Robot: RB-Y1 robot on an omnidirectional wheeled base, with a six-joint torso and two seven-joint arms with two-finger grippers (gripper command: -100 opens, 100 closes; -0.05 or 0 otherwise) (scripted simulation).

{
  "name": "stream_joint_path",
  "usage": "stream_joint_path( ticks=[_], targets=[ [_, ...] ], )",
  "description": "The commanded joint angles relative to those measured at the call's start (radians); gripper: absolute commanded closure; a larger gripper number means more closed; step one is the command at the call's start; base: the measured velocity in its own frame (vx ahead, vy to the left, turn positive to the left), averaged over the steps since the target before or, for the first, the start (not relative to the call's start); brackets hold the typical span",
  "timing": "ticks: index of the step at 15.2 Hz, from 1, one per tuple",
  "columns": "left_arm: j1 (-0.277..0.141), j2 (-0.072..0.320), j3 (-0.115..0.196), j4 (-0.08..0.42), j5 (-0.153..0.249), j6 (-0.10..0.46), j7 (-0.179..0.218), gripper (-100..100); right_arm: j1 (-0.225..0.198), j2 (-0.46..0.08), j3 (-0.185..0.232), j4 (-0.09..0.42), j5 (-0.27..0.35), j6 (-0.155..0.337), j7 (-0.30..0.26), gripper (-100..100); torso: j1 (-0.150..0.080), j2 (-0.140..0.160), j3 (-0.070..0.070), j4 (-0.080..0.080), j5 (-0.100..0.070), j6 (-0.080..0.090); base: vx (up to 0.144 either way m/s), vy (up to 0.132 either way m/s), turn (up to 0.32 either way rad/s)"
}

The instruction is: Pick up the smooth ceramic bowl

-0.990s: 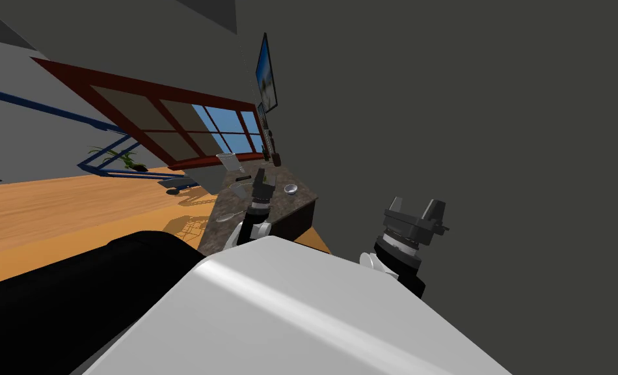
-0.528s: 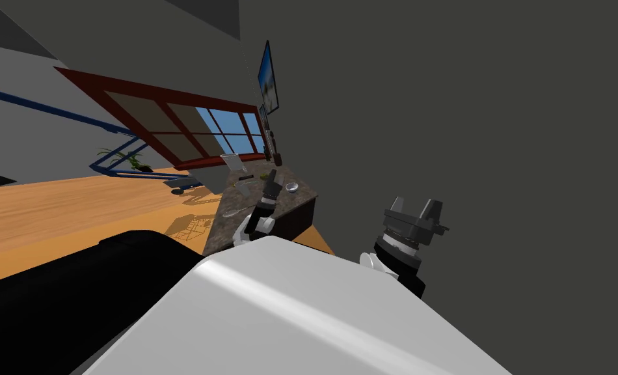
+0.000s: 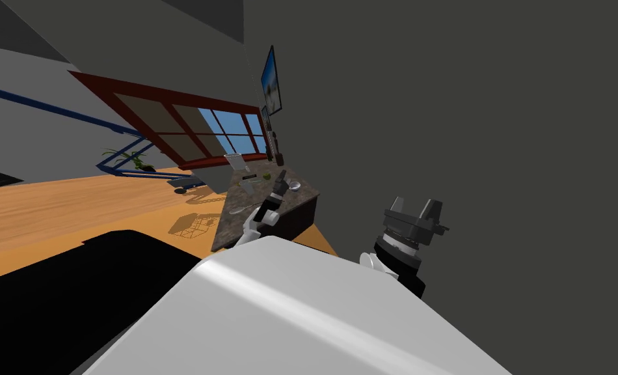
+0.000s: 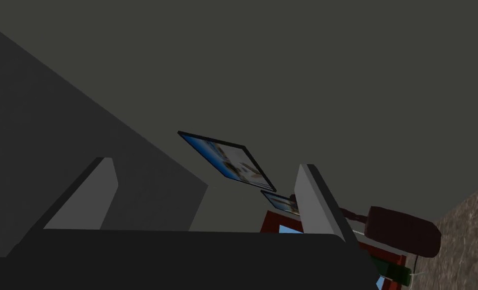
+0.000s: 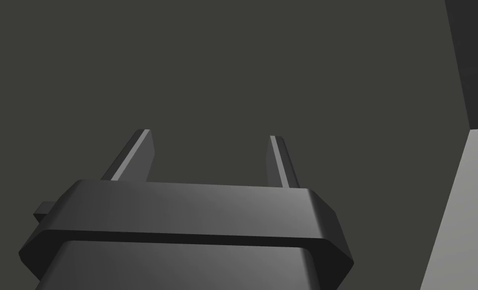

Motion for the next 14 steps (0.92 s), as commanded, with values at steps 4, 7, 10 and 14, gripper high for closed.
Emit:
stream_joint_path(
  ticks=[4,7,10,14],
  targets=[
    [-0.107,0.047,-0.034,0.105,0.064,0.089,-0.018,-100,0.0,0.0,0.0,0.0,0.0,0.0,0.0,0,0.0,-0.001,0.0,0.0,0.0,0.0,-0.041,0.035,-0.005],
    [-0.152,0.068,-0.048,0.15,0.092,0.132,-0.025,-100,0.0,0.0,0.0,0.0,0.0,0.0,0.0,0,0.0,-0.001,0.0,0.0,0.0,0.0,-0.037,0.036,-0.01],
    [-0.228,0.111,-0.077,0.227,0.149,0.205,-0.038,-100,0.0,0.0,0.0,0.0,0.0,0.0,0.0,0,0.0,-0.002,-0.001,0.0,0.0,0.0,-0.027,0.028,-0.016],
    [-0.292,0.133,-0.091,0.297,0.177,0.277,-0.044,-100,0.0,0.0,0.0,0.0,0.0,0.0,0.0,0,-0.001,-0.002,-0.001,0.0,0.0,0.0,-0.022,0.024,-0.022]
  ],
)
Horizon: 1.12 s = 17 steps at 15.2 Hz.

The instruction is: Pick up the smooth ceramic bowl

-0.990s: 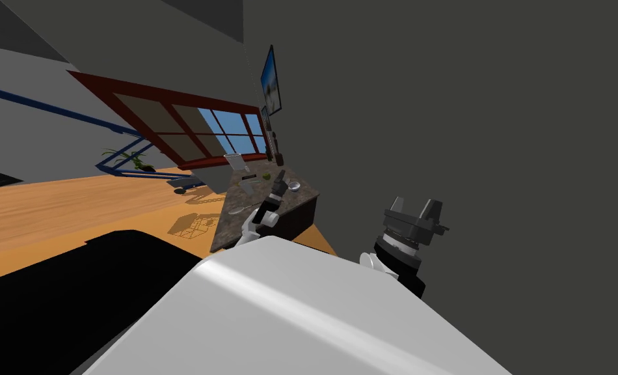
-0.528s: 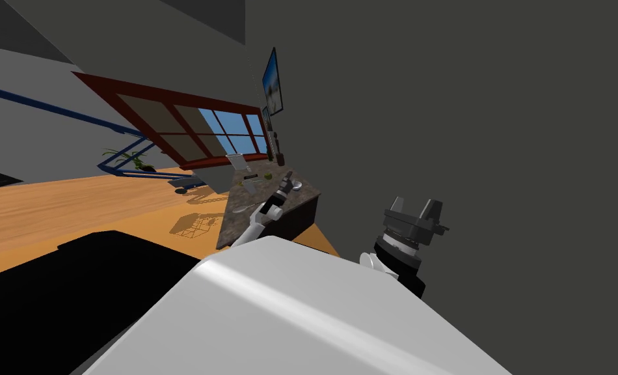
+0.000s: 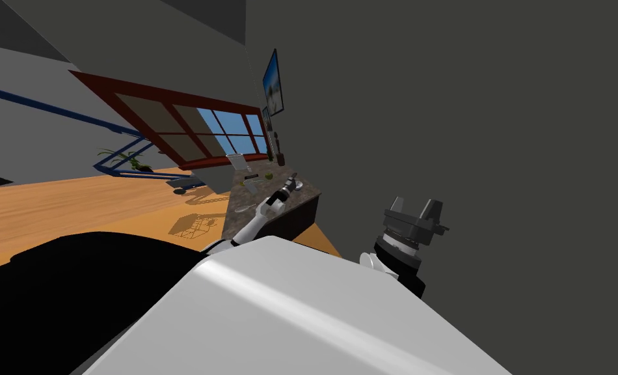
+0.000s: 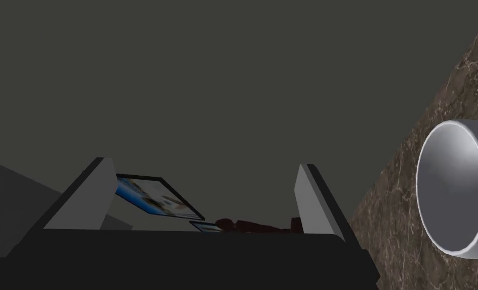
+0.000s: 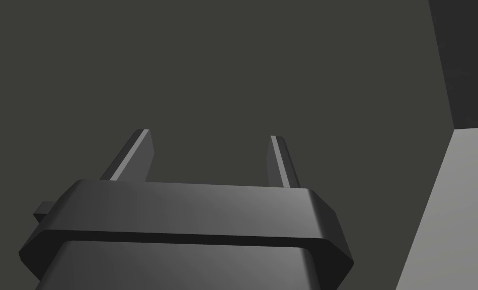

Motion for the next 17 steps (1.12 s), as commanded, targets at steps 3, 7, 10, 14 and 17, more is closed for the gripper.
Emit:
stream_joint_path(
  ticks=[3,7,10,14,17],
  targets=[
    [-0.061,0.03,-0.019,0.069,0.038,0.081,-0.008,-100,0.0,0.0,0.0,0.0,0.0,0.0,0.0,0,0.0,0.0,0.0,0.0,0.0,0.0,-0.019,0.018,-0.024],
    [-0.107,0.053,-0.033,0.123,0.065,0.138,-0.012,-100,0.0,0.0,0.0,0.0,0.0,0.0,0.0,0,0.0,0.0,0.0,0.0,0.0,0.0,-0.015,0.014,-0.027],
    [-0.153,0.076,-0.046,0.178,0.092,0.196,-0.016,-100,0.0,0.0,0.0,0.0,0.0,0.0,0.0,0,-0.001,-0.001,0.0,0.0,0.0,0.0,-0.01,0.01,-0.036],
    [-0.24,0.119,-0.071,0.274,0.144,0.28,-0.022,-100,0.0,0.0,0.0,0.0,0.0,0.0,0.0,0,-0.001,-0.001,-0.001,0.0,0.0,0.0,-0.004,0.007,-0.046],
    [-0.282,0.138,-0.083,0.32,0.169,0.346,-0.024,-100,0.0,0.0,0.0,0.0,0.0,0.0,0.0,0,-0.001,-0.001,-0.001,0.0,0.0,0.0,-0.001,0.002,-0.047]
  ],
)
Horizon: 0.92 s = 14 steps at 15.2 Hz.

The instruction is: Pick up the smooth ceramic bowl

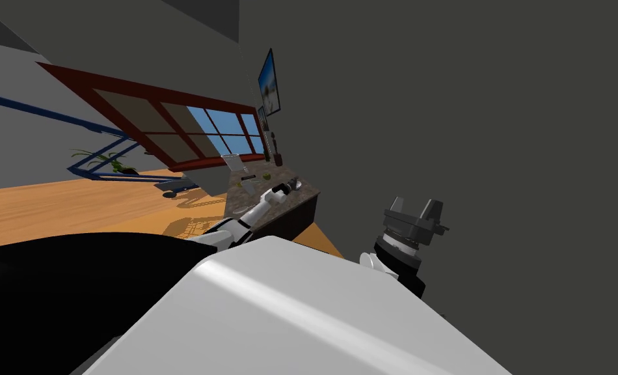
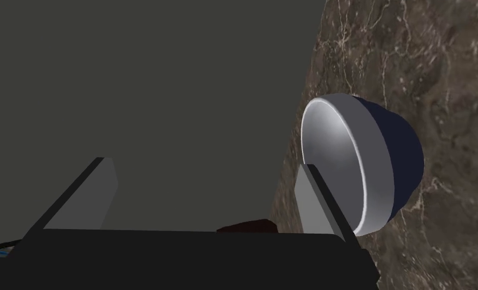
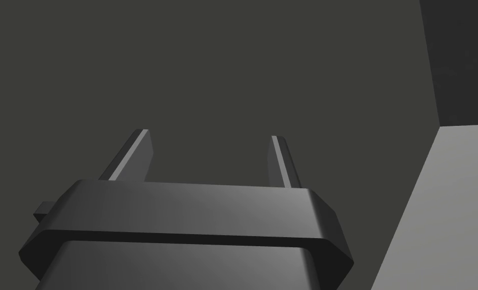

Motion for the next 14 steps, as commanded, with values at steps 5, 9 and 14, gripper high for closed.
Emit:
stream_joint_path(
  ticks=[5,9,14],
  targets=[
    [-0.074,0.03,-0.02,0.11,0.039,0.119,-0.004,-100,0.0,0.0,0.0,0.0,0.0,0.0,0.0,0,0.0,0.0,0.0,0.0,0.0,0.0,0.003,-0.002,-0.046],
    [-0.115,0.047,-0.03,0.168,0.062,0.2,-0.004,-100,0.0,0.0,0.0,0.0,0.0,0.0,0.0,0,-0.001,0.0,0.0,0.0,0.0,0.0,0.007,-0.006,-0.05],
    [-0.193,0.079,-0.05,0.279,0.104,0.293,-0.004,-100,0.0,0.0,0.0,0.0,0.0,0.0,0.0,0,-0.001,0.0,0.0,0.0,0.0,-0.001,0.009,-0.009,-0.052]
  ],
)
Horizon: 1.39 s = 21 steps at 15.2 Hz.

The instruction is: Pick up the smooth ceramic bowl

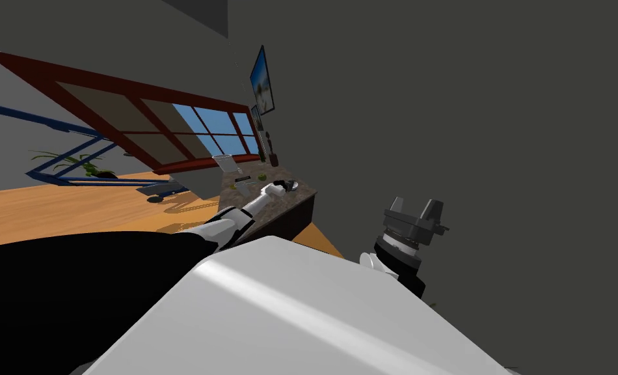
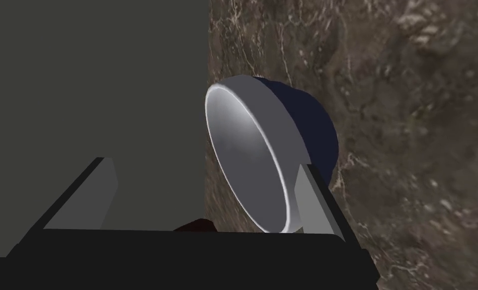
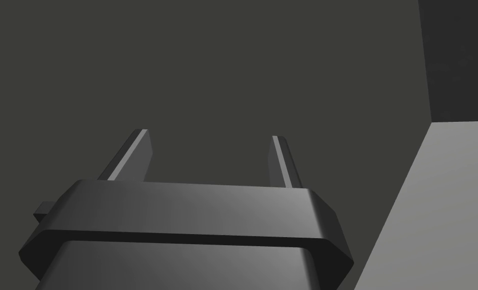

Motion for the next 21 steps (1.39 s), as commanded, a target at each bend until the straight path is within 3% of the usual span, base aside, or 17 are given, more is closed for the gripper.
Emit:
stream_joint_path(
  ticks=[1,2,3,6,7,9,10,12,13,16,17,19,20,21],
  targets=[
    [-0.029,0.012,-0.008,0.044,0.019,0.05,0.0,-100,0.0,0.0,0.0,0.0,0.0,0.0,0.0,0,0.0,0.0,0.0,0.0,0.0,0.0,0.013,-0.012,-0.083],
    [-0.029,0.012,-0.008,0.044,0.019,0.067,0.0,-100,0.0,0.0,0.0,0.0,0.0,0.0,0.0,0,0.0,0.0,0.0,0.0,0.0,0.0,0.01,-0.008,-0.03],
    [-0.066,0.027,-0.017,0.08,0.038,0.094,0.0,-100,0.0,0.0,0.0,0.0,0.0,0.0,0.0,0,0.0,0.0,0.0,0.0,0.0,0.0,0.014,-0.015,-0.091],
    [-0.066,0.027,-0.017,0.099,0.038,0.133,0.0,-100,0.0,0.0,0.0,0.0,0.0,0.0,0.0,0,0.0,0.0,0.0,0.0,0.0,0.0,0.012,-0.011,-0.034],
    [-0.1,0.04,-0.025,0.153,0.057,0.167,0.002,-100,0.0,0.0,0.0,0.0,0.0,0.0,0.0,0,0.0,0.0,0.0,0.0,0.0,-0.001,0.01,-0.013,-0.068],
    [-0.1,0.04,-0.025,0.153,0.057,0.197,0.002,-100,0.0,0.0,0.0,0.0,0.0,0.0,0.0,0,0.0,0.0,0.0,0.0,0.0,0.0,0.014,-0.012,-0.061],
    [-0.134,0.053,-0.033,0.187,0.074,0.233,0.003,-100,0.0,0.0,0.0,0.0,0.0,0.0,0.0,0,0.0,0.0,0.0,0.0,0.0,0.0,0.018,-0.018,-0.09],
    [-0.134,0.053,-0.033,0.204,0.074,0.26,0.003,-100,0.0,0.0,0.0,0.0,0.0,0.0,0.0,0,-0.001,-0.001,0.0,0.0,0.0,0.0,0.02,-0.015,-0.062],
    [-0.165,0.065,-0.041,0.245,0.09,0.286,0.005,-100,0.0,0.0,0.0,0.0,0.0,0.0,0.0,0,0.0,-0.001,0.0,0.0,0.0,0.0,0.024,-0.016,-0.066],
    [-0.165,0.065,-0.041,0.253,0.09,0.32,0.005,-100,0.0,0.0,0.0,0.0,0.0,0.0,0.0,0,0.0,-0.001,-0.001,0.0,0.0,0.0,0.021,-0.01,-0.038],
    [-0.195,0.077,-0.047,0.299,0.105,0.355,0.007,-100,0.0,0.0,0.0,0.0,0.0,0.0,0.0,0,0.0,0.0,0.0,0.0,0.0,-0.001,0.014,-0.013,-0.072],
    [-0.195,0.077,-0.047,0.299,0.105,0.377,0.007,-100,0.0,0.0,0.0,0.0,0.0,0.0,0.0,0,-0.001,0.0,0.0,0.0,0.0,0.0,0.018,-0.015,-0.064],
    [-0.222,0.089,-0.053,0.34,0.119,0.411,0.008,-100,0.0,0.0,0.0,0.0,0.0,0.0,0.0,0,0.0,0.0,0.0,0.0,0.0,0.0,0.022,-0.017,-0.073],
    [-0.222,0.089,-0.053,0.342,0.119,0.43,0.008,-100,0.0,0.0,0.0,0.0,0.0,0.0,0.0,0,-0.001,-0.001,0.0,0.0,0.0,0.0,0.027,-0.018,-0.069]
  ],
)
